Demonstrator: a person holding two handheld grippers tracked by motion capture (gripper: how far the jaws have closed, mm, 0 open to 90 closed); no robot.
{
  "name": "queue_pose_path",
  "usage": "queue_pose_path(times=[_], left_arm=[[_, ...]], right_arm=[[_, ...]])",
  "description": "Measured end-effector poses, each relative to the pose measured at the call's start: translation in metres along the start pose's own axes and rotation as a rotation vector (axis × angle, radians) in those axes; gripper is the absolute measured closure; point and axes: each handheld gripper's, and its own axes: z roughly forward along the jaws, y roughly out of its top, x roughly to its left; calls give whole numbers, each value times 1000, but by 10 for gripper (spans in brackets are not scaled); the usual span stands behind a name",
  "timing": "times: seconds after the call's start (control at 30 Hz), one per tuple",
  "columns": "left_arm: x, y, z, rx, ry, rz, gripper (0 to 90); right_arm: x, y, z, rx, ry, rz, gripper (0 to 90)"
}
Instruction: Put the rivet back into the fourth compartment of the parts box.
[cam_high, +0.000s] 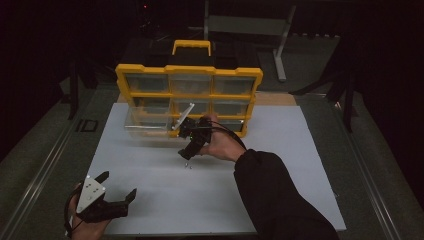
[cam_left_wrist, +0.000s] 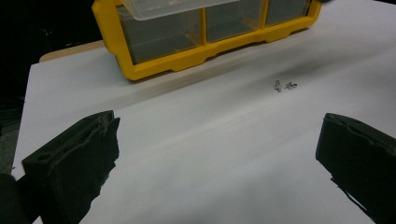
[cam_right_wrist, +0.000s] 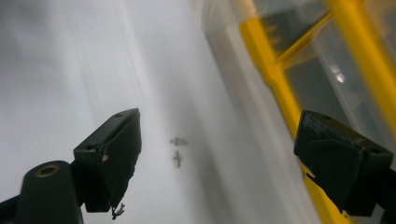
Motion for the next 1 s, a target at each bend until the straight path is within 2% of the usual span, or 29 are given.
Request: queue_pose_path(times=[0.43, 0.7, 0.73, 0.8, 0.83, 0.9, 1.0], left_arm=[[0, 0, 0, 3, -3, 1, 0], [0, 0, 0, 3, -3, 1, 0], [0, 0, 0, 3, -3, 1, 0], [0, 0, 0, 3, -3, 1, 0], [0, 0, 0, 3, -3, 0, 0], [0, 0, 0, 1, -2, 0, 0], [0, 0, 0, 2, -2, 1, 0]], right_arm=[[5, -23, 47, 91, 51, 28, 189], [4, -31, 66, 133, 69, 39, 230], [7, -32, 70, 162, 76, 72, 241], [8, -33, 74, 177, 80, 64, 262], [11, -34, 75, 199, 83, 90, 281], [8, -35, 80, 173, 95, 30, 332], [8, -34, 84, 184, 105, 27, 432]])
